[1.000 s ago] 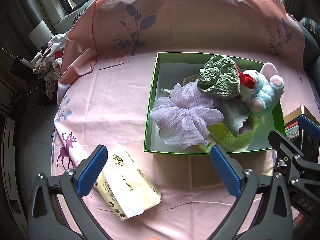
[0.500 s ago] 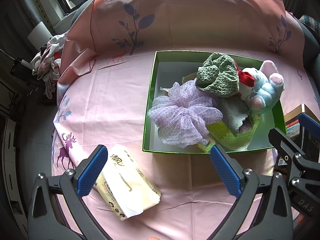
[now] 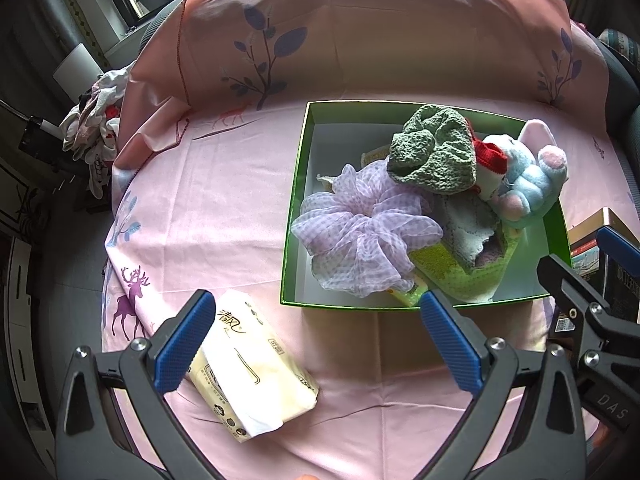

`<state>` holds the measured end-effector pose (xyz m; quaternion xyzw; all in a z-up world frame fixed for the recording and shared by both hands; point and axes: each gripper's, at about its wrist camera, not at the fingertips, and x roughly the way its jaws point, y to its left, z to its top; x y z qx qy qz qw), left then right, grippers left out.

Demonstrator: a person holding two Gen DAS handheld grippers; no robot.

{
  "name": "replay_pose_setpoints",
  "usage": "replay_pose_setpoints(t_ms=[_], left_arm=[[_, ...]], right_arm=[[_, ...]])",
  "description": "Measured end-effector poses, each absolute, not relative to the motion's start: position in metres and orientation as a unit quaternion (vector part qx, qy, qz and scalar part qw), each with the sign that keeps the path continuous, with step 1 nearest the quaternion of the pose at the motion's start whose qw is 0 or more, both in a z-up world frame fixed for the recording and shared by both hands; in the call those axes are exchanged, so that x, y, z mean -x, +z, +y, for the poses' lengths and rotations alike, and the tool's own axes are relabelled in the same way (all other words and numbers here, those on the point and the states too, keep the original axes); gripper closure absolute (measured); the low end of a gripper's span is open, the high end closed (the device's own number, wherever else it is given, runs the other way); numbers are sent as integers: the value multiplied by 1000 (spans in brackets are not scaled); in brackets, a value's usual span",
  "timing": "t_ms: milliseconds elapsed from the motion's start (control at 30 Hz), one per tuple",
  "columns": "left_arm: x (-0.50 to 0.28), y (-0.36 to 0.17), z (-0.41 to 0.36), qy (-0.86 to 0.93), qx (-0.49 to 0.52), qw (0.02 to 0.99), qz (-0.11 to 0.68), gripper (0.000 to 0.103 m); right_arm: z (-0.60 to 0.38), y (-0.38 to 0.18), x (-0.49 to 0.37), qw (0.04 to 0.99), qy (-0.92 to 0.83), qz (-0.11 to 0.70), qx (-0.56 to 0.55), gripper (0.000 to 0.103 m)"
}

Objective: Organize soft objects

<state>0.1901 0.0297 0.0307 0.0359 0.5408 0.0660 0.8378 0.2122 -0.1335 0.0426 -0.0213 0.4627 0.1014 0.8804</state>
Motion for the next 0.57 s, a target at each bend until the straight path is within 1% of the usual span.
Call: replay_pose_setpoints(t_ms=[567], left_arm=[[-193,29,32,66,-22,839,540,1]], right_arm=[[-133,42,-212,881,101,462,21,16]])
